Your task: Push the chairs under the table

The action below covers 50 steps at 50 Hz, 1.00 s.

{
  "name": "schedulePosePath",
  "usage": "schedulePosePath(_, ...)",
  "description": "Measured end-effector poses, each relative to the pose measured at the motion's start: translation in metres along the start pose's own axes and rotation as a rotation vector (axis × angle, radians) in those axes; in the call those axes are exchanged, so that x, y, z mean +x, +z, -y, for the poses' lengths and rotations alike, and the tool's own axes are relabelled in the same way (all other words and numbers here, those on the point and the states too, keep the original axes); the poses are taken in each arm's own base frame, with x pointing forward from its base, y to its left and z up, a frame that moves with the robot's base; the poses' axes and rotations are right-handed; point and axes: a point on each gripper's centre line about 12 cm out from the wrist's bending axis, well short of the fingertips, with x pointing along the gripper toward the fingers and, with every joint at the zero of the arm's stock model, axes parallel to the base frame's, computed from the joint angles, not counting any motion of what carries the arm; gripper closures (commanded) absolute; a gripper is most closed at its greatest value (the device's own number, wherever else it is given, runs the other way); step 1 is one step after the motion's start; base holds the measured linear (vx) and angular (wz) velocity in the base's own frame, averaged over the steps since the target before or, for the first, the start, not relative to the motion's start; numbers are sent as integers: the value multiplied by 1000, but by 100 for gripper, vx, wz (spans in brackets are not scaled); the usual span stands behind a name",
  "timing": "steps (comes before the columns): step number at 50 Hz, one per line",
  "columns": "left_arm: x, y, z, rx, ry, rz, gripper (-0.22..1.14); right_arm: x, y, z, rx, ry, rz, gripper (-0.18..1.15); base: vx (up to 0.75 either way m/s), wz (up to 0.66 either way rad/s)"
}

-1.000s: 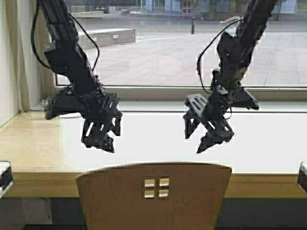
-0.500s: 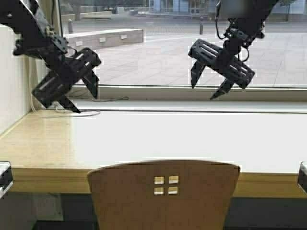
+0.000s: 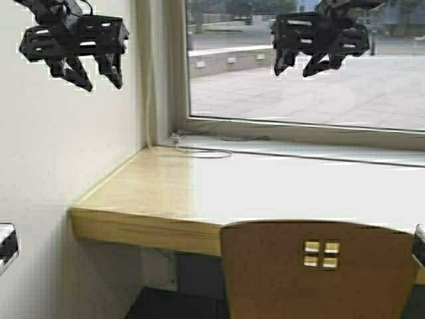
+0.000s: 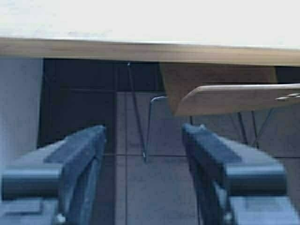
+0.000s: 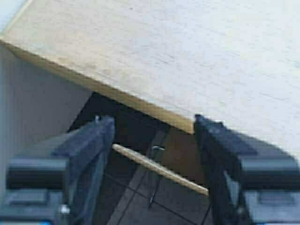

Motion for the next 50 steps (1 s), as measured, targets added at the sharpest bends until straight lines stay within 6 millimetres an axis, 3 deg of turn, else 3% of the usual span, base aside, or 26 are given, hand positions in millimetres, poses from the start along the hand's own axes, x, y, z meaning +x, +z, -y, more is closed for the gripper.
schedulePosePath(15, 15, 6, 1, 21, 4, -18, 6, 0, -2, 0, -2, 1, -12, 9, -16, 58)
schedulePosePath(32, 9, 16, 1, 21, 0, 19, 6, -2, -3, -7, -9, 15, -34, 9, -22, 38)
schedulePosePath(50, 8, 19, -9, -3, 23, 34, 6, -7, 12, -12, -9, 27, 5, 9, -32, 21)
